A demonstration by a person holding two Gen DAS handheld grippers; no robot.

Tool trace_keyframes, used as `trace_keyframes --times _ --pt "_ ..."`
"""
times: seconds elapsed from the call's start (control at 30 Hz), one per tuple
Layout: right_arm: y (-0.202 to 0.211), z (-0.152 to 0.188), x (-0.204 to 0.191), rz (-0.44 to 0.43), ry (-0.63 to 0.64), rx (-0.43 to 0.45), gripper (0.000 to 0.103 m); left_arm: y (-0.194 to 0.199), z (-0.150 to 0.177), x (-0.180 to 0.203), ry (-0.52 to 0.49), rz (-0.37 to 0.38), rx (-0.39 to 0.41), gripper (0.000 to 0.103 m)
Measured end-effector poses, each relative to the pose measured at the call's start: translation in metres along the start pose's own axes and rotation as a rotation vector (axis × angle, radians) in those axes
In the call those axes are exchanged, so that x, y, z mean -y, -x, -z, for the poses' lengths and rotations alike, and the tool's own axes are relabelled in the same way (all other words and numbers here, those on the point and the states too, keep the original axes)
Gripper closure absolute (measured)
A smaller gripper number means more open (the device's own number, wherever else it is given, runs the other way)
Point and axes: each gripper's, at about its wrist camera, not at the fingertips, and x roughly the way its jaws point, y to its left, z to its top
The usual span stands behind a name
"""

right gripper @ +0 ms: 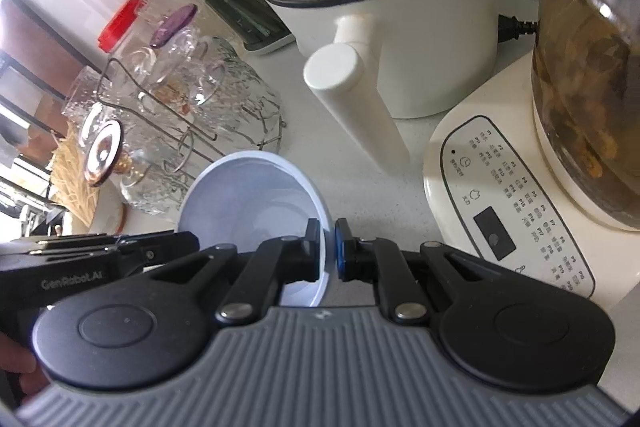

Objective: Organize plates and bowls
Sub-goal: 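Lift the second translucent bowl with both tools and carry it toward the white bowl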

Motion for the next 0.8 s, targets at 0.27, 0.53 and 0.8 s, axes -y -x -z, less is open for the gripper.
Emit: trace_keyframes --times 0.27,0.53,0.8 --pt "0.017 0.005 -0.014 -0.038 -0.005 0.01 0.093 0.039 0.013 -0.01 0.047 0.009 0.052 0.095" --pt "0.036 0.017 -0.04 -0.058 -0.029 0.034 0.093 0.077 0.027 -0.027 0.061 0.038 0.113 0.095" --pt "0.046 0.03 -0.073 -0.073 -0.021 0.041 0.093 0.118 0.044 -0.056 0.079 0.051 0.167 0.095"
